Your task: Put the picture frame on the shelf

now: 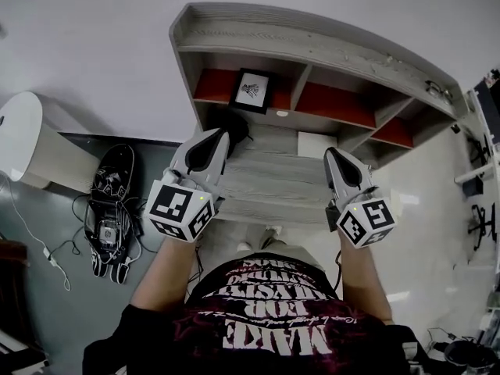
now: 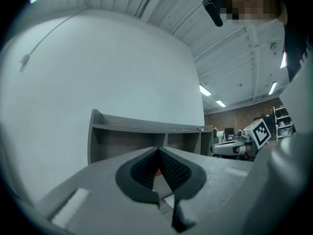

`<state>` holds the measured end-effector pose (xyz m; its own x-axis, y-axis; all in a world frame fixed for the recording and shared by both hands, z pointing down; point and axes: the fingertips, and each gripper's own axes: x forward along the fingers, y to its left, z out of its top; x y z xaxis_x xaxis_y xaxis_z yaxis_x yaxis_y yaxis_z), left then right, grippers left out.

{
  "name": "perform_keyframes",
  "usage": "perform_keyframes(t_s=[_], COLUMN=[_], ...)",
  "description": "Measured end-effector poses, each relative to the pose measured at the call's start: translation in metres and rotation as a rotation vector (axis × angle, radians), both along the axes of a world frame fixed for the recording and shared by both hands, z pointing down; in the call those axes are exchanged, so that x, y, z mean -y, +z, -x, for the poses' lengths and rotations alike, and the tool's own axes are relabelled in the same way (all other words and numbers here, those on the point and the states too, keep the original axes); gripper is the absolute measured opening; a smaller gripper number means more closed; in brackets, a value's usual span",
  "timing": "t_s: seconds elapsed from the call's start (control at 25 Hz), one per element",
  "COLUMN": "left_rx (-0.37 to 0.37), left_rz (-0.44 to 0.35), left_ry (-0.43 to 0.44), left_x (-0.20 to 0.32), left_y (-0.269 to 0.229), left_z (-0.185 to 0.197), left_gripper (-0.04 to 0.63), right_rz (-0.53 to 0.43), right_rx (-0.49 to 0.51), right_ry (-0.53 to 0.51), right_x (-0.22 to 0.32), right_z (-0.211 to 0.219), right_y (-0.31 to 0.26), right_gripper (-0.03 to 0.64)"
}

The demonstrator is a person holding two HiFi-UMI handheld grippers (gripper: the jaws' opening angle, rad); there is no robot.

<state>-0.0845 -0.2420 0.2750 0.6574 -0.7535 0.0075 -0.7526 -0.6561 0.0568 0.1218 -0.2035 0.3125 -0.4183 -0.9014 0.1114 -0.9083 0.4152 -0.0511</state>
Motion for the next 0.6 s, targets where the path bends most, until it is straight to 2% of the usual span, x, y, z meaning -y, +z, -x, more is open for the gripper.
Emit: perform_keyframes(t_s=[0.24,0.6], left_rx=[0.003,0.031], left_rz=[-0.009,-0.003], left_ry=[0.053,0.105], left_x=[-0.026,-0.048], left_y=[-0.008,-0.007], left_z=[-0.011,-0.044], left_gripper=[0.0,0.0], right_rz=[-0.017,-0.037], right_rx=[-0.026,-0.073], right_ry=[0.057,0.071], right_x=[-0.037,-0.065], right_z=[-0.022,-0.045], right_y=[-0.018,-0.028], right_gripper=[0.025,0.025])
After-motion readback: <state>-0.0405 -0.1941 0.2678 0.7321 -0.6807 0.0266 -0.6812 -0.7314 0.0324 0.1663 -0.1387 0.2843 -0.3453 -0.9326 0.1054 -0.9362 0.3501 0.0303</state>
